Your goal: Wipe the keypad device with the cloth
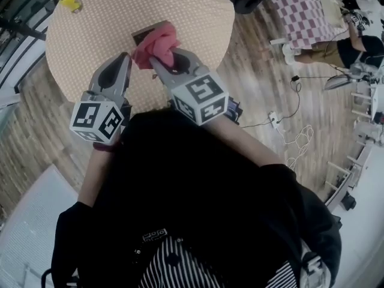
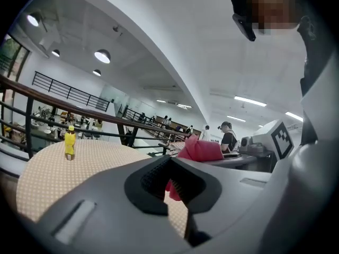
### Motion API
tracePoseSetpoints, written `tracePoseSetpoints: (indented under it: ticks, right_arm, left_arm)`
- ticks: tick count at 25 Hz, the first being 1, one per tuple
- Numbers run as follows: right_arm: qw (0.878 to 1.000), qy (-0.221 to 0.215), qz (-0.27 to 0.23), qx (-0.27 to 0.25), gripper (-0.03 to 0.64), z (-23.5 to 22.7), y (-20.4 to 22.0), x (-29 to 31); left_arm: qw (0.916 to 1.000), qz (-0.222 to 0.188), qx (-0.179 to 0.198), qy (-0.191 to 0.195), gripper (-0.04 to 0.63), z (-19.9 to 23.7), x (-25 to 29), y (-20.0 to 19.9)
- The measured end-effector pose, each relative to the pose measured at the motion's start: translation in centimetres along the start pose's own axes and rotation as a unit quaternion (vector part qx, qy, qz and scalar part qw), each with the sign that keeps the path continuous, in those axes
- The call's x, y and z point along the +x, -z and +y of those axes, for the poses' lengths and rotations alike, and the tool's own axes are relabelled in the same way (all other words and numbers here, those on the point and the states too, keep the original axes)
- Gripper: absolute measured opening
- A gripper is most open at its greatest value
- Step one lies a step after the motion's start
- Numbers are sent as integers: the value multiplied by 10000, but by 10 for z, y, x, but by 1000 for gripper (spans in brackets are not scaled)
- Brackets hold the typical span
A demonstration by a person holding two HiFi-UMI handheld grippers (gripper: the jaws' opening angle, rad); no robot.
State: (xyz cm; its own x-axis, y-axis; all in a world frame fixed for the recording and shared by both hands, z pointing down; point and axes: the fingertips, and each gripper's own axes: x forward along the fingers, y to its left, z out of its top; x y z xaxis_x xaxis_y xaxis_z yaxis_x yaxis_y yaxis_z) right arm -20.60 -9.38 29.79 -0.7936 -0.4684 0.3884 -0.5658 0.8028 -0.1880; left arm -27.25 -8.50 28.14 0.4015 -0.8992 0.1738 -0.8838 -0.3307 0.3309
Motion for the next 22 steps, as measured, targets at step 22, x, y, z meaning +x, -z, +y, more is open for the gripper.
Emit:
tracePoseSetpoints:
  ticks: [22]
  right_arm:
    - [9956, -480, 797, -80, 75, -54, 36, 116]
  left_arm:
    - [9941, 1071, 191, -27, 0, 89, 95, 36]
